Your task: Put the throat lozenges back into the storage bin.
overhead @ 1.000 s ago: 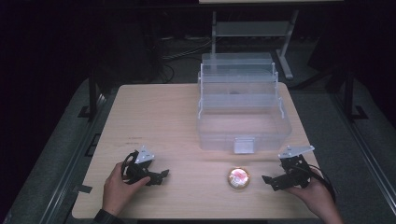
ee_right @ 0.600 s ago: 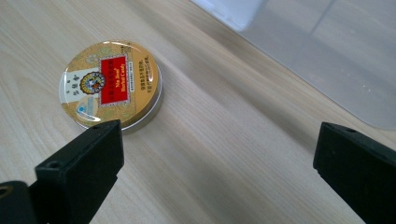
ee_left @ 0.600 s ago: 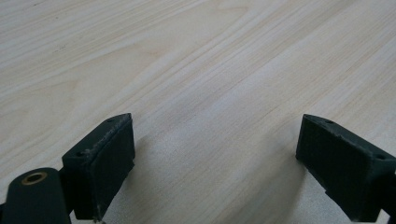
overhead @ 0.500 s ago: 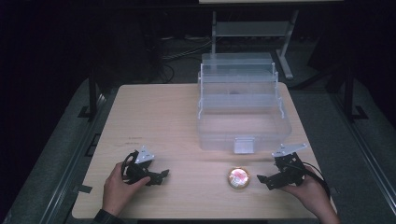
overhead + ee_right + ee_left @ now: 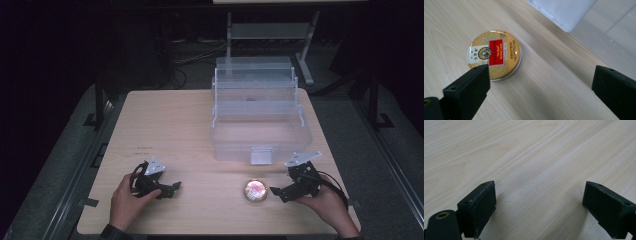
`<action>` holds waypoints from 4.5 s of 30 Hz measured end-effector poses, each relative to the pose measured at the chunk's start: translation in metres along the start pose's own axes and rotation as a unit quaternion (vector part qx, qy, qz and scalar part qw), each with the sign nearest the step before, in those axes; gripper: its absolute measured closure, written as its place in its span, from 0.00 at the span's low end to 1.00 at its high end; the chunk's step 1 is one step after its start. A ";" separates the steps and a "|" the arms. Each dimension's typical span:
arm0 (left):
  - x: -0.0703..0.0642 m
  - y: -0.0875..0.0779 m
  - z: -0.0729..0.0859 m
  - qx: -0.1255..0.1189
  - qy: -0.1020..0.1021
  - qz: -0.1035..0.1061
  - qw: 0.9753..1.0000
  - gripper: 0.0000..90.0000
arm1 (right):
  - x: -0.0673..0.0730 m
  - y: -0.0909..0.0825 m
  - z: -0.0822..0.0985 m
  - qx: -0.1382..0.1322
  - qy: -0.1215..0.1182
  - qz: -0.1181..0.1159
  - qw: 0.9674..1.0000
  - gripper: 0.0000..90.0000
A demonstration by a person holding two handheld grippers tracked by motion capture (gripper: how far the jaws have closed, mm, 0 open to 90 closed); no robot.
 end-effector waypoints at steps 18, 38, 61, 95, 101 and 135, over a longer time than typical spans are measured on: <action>0.000 0.000 0.000 0.001 0.001 0.000 1.000 0.12 | 0.016 0.013 -0.012 0.009 -0.021 -0.023 0.999 0.01; 0.000 0.000 0.000 0.001 0.001 0.000 1.000 0.12 | 0.031 0.029 -0.020 0.020 -0.045 -0.040 0.998 0.01; 0.000 0.000 0.000 0.001 0.001 0.000 1.000 0.12 | 0.050 0.051 -0.014 0.050 -0.061 -0.057 0.995 0.02; 0.000 0.000 0.000 0.003 0.003 0.001 1.000 0.12 | 0.054 0.064 -0.005 0.073 -0.064 -0.047 0.994 0.15; 0.000 0.000 0.000 0.003 0.003 0.000 1.000 0.12 | 0.054 0.064 -0.004 0.073 -0.066 -0.047 0.994 0.17; 0.000 0.000 0.000 0.001 0.002 0.000 1.000 0.12 | 0.044 0.046 -0.005 0.068 -0.058 -0.030 0.996 0.22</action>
Point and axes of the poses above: each handheld gripper's, and its own axes: y roughly forward along the jaws, z roughly out of its underside, x roughly to its left, the point moved 8 cm from there along y, roughly forward along the jaws, and after that the axes turned 6 degrees about -x, right-handed, at the moved point
